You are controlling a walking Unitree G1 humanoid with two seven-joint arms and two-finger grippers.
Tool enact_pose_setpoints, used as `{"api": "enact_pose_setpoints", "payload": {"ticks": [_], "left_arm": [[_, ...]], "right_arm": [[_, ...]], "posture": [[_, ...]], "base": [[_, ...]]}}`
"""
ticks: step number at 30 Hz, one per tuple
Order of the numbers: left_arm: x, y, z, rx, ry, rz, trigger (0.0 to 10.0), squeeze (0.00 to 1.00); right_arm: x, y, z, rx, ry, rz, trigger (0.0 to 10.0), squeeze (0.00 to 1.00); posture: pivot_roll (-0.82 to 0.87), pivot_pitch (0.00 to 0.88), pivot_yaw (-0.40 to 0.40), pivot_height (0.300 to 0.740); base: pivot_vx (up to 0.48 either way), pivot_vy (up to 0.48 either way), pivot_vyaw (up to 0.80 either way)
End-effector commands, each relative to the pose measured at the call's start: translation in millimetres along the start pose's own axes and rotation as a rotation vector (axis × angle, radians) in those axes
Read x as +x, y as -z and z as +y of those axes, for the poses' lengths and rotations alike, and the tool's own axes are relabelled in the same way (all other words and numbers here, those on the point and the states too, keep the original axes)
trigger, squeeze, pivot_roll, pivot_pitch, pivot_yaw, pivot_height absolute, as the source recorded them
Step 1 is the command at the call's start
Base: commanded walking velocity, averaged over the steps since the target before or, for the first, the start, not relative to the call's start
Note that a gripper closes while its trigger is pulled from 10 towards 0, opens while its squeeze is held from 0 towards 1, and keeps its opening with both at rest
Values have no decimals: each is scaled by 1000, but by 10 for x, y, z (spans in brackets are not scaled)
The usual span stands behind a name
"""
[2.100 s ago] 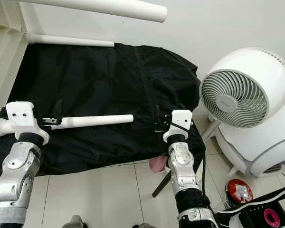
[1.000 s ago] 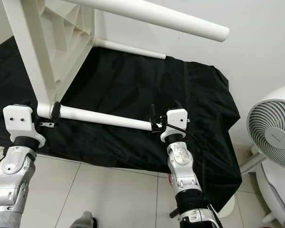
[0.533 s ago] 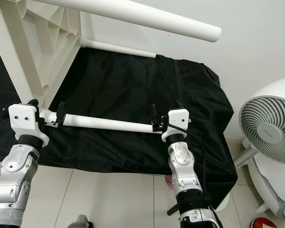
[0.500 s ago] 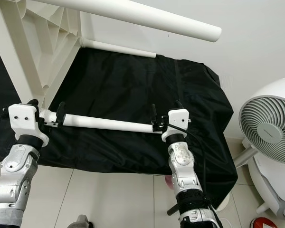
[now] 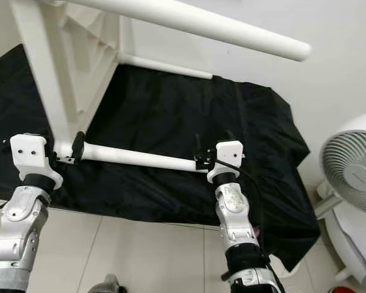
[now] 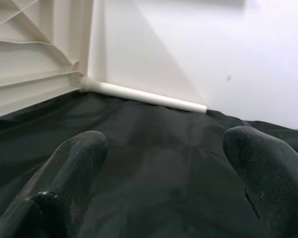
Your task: Building children table
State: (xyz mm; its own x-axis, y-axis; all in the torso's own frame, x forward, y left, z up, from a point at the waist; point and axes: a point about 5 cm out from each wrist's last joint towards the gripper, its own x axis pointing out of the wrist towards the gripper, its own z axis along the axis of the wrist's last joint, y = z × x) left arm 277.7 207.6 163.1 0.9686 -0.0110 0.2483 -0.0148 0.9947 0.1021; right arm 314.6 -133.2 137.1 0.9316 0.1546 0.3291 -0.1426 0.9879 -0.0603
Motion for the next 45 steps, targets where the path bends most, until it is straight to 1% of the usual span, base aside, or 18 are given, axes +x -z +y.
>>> {"api": "enact_pose_setpoints", "payload": {"ticks": [1,8,16,19,27,29,32,34,35,36,39,40,41,42,44,45], "left_arm": [[-4,22,-97,-16,42,10,10000,0],[-16,11,-109,-5,40,-3,10000,0],[-55,-12,-133,41,44,-26,10000,0],[-70,-10,-138,48,63,-23,10000,0],[-92,4,-160,63,70,-18,10000,0],[-111,17,-208,69,92,-12,10000,0],[-118,21,-233,62,105,-10,10000,0],[-148,46,-341,62,175,3,10000,0],[-148,46,-341,62,175,3,10000,0],[-164,65,-403,55,219,15,10000,0],[-174,78,-442,50,247,24,10000,0],[-186,109,-494,32,290,52,10000,0],[-186,109,-494,32,290,52,10000,0],[-195,132,-537,18,322,75,10000,0],[-195,132,-537,18,322,75,10000,0],[-195,149,-564,11,339,91,10000,0]], "right_arm": [[-43,37,-99,-14,24,15,10000,0],[-46,42,-96,-13,23,17,10000,0],[-58,55,-102,-13,21,22,10000,0],[-62,62,-103,-13,21,25,10000,0],[-62,63,-104,-11,22,28,10000,0],[-65,65,-115,-11,25,32,10000,0],[-64,68,-122,-9,27,35,10000,0],[-55,76,-140,-2,36,47,10000,0],[-55,76,-140,-2,36,47,10000,0],[-46,81,-151,-5,45,56,10000,0],[-40,84,-159,-8,52,62,10000,0],[-31,93,-172,-20,68,72,10000,0],[-31,93,-172,-20,68,72,10000,0],[-18,102,-184,-35,86,85,10000,0],[-18,102,-184,-35,86,85,10000,0],[-7,107,-192,-48,101,94,10000,0]], "posture": [[103,0,-85,740],[105,0,-86,740],[108,4,-88,740],[108,12,-89,740],[106,20,-89,740],[103,19,-87,740],[103,19,-87,740],[101,20,-88,740],[101,20,-88,740],[98,18,-88,740],[98,17,-88,740],[98,14,-87,740],[98,14,-87,740],[98,13,-86,740],[98,13,-86,740],[97,11,-85,740]], "base": [[0,304,0],[0,0,0],[0,0,0],[0,0,0],[0,0,0],[0,0,0],[0,0,0],[0,0,0],[0,0,0],[0,0,0],[0,0,0],[0,0,0],[0,0,0],[0,0,0],[0,0,0],[0,0,0]]}}
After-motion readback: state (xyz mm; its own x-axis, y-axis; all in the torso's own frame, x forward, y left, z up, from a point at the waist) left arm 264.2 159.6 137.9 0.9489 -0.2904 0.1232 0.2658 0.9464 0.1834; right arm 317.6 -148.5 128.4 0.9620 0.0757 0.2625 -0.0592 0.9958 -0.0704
